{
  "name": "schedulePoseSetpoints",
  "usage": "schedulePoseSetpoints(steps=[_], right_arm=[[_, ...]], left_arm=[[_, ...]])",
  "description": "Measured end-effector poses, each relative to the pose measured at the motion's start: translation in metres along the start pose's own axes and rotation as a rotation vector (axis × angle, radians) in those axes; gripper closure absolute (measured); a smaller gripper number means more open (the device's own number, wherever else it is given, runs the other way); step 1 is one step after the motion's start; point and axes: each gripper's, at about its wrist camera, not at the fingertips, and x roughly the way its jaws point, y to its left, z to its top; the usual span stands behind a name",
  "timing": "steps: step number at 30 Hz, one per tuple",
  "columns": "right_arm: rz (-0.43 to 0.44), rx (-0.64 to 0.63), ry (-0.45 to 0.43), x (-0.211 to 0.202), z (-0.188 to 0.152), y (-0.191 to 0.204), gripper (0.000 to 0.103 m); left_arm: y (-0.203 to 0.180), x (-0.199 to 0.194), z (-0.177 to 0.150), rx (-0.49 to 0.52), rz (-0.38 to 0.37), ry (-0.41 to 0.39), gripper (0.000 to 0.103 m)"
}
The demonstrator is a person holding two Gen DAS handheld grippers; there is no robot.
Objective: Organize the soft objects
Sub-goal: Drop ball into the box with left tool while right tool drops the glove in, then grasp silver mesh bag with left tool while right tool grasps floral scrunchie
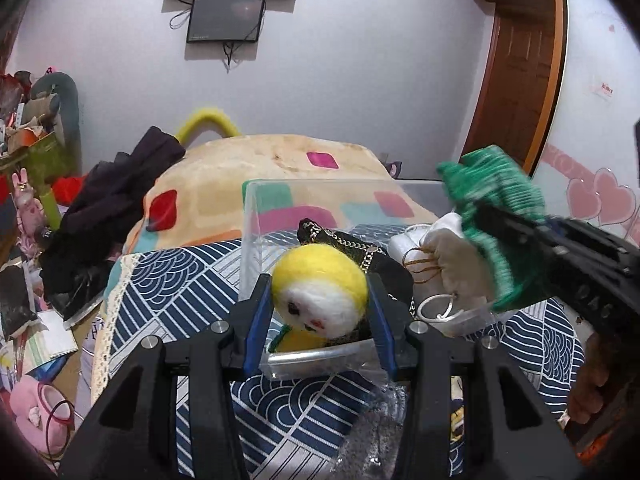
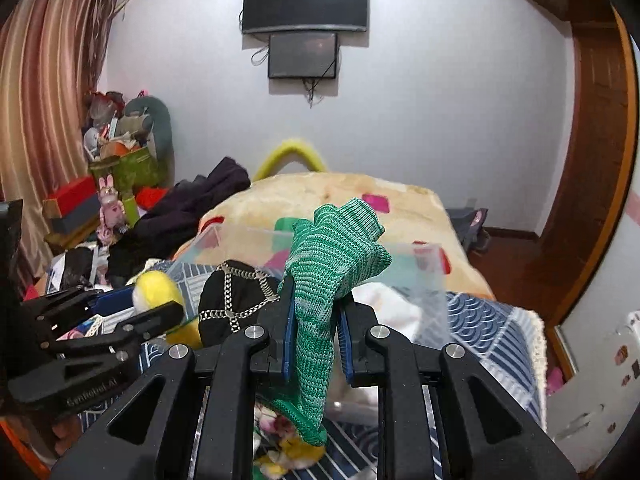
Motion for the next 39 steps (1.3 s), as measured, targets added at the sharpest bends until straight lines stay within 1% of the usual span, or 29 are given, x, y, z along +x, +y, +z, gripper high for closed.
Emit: schedulePoseSetpoints(steps=[4, 7, 10, 13, 14, 16, 21, 22, 23, 25, 31, 35, 39], right_arm=[[0.018, -0.008, 0.066, 0.020, -0.010, 0.004, 0.087], [0.022, -0.025, 0.101, 0.028, -0.017, 0.007, 0.086], [0.028, -0.027, 0.118, 0.029, -0.018, 0.005, 0.083], [0.026, -0.025, 0.129, 0.026, -0.017, 0.001, 0.077], [0.031, -0.022, 0.129, 0.025, -0.017, 0.000, 0.075], [0.033, -0.013, 0.126, 0.021, -0.018, -0.003, 0.073], [0.033, -0.006, 0.106, 0.008, -0.019, -0.005, 0.066], [0.034, -0.004, 0.099, 0.004, -0.019, -0.006, 0.063], [0.033, -0.001, 0.087, -0.002, -0.018, -0.007, 0.059], [0.031, 0.002, 0.063, -0.010, -0.016, -0.007, 0.055], [0.028, 0.003, 0.013, -0.031, -0.017, -0.006, 0.044], [0.040, 0.007, 0.017, -0.037, -0.025, -0.003, 0.043], [0.056, 0.011, 0.055, -0.034, -0.038, 0.003, 0.043]], left_arm=[[-0.001, 0.011, -0.004, -0.005, -0.016, 0.026, 0.058], [0.000, 0.016, -0.007, -0.011, -0.021, 0.041, 0.058], [-0.001, 0.015, -0.008, -0.010, -0.023, 0.043, 0.054], [-0.003, 0.011, -0.010, -0.009, -0.036, 0.041, 0.047], [-0.003, 0.010, -0.010, -0.008, -0.034, 0.039, 0.044], [-0.006, 0.004, -0.011, 0.004, -0.019, 0.027, 0.042], [-0.008, -0.012, -0.013, 0.014, -0.026, 0.008, 0.041], [-0.009, -0.017, -0.013, 0.014, -0.024, -0.001, 0.040], [-0.009, -0.020, -0.012, 0.013, -0.024, -0.005, 0.036], [-0.007, -0.029, -0.013, 0.002, -0.034, -0.019, 0.032], [-0.006, -0.049, -0.019, -0.005, -0.046, -0.036, 0.026], [-0.003, -0.054, -0.030, -0.006, -0.038, -0.019, 0.024], [0.002, -0.048, -0.047, -0.015, -0.020, 0.034, 0.023]])
